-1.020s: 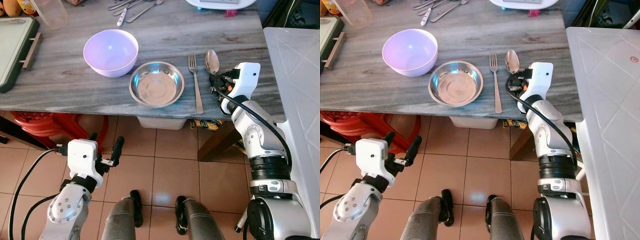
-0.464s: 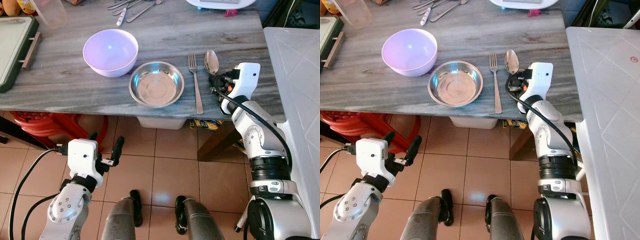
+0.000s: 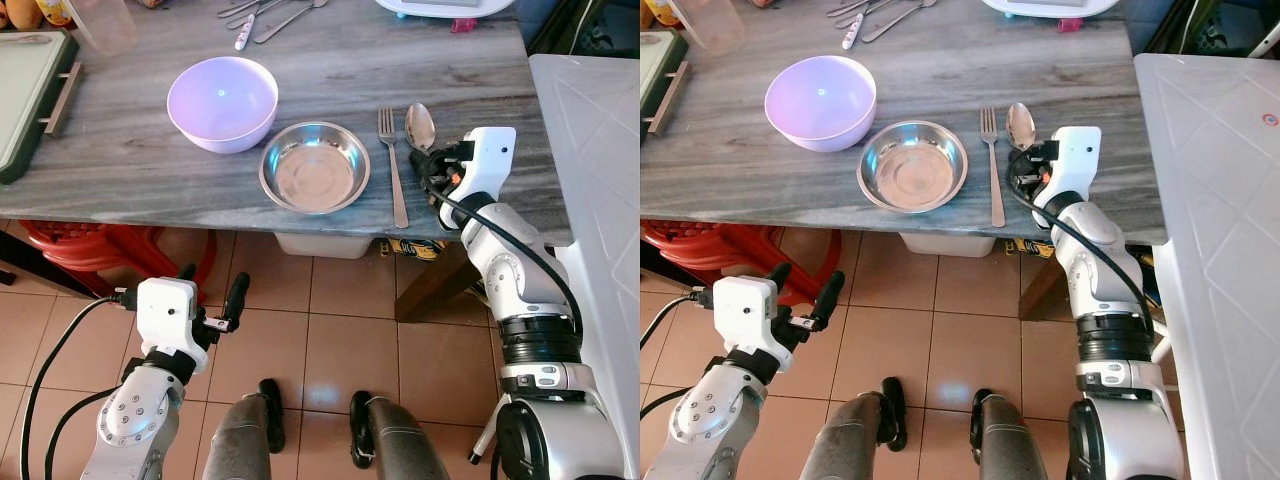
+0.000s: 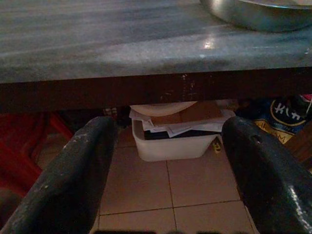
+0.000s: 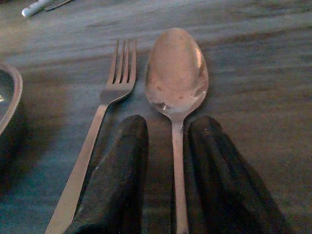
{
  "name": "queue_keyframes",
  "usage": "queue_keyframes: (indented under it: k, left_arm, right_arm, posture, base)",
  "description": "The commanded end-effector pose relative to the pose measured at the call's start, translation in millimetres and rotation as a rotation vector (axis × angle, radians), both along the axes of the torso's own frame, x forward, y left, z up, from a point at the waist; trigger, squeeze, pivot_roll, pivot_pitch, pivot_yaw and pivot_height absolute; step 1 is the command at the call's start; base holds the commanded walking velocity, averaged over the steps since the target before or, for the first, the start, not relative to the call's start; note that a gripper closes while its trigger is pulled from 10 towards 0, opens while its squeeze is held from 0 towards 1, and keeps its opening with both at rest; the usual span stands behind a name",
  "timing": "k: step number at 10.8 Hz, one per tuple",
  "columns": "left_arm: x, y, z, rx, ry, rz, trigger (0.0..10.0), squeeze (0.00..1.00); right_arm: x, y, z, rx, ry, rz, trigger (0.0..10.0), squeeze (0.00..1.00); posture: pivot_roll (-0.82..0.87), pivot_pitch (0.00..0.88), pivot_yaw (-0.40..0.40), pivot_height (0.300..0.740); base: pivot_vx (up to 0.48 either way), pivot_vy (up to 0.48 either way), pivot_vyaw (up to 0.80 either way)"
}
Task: Setting the table
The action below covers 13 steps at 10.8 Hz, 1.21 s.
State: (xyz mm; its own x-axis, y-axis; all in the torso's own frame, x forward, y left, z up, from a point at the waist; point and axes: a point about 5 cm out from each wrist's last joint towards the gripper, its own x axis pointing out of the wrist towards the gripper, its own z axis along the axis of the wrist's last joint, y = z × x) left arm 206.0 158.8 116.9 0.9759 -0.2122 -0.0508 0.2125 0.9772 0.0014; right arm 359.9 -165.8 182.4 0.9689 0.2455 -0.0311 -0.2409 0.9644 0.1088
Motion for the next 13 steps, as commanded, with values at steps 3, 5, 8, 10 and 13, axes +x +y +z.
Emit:
queue_keyframes:
  k: [3,5,8,10,13]
  left_arm:
    - [-2.3,1.6,-7.3,0.012,0.038,0.011,10.0,0.00]
    - [-1.4,1.0,-7.4,0.012,0.036,0.007,10.0,0.00]
    - [-0.1,0.4,-7.5,0.011,0.031,0.006,10.0,0.00]
    - [0.7,0.1,-7.6,0.009,0.027,0.008,10.0,0.00]
    - [1.9,-0.4,-6.9,0.008,0.014,0.013,10.0,0.00]
  right_arm:
    - [-7.0,-10.0,-28.2,-0.036,0.094,-0.044,10.0,0.00]
    - [-6.8,-9.9,-13.7,-0.052,-0.011,-0.048,10.0,0.00]
    - [-6.3,-6.1,-0.3,-0.029,-0.103,-0.032,10.0,0.00]
    - [-5.8,-1.4,12.1,0.032,-0.190,-0.017,10.0,0.00]
    - [-6.2,10.6,29.2,0.048,-0.292,0.007,10.0,0.00]
  posture:
    - [0.04,0.329,0.043,0.740]
    - [0.04,0.325,0.043,0.740]
    - [0.04,0.319,0.040,0.740]
    - [0.04,0.313,0.038,0.740]
    - [0.04,0.294,0.035,0.740]
  base:
    - [0.000,0.000,0.00]
    - [0.000,0.000,0.00]
    - [0.000,0.000,0.00]
    - [0.000,0.000,0.00]
    - [0.000,0.000,0.00]
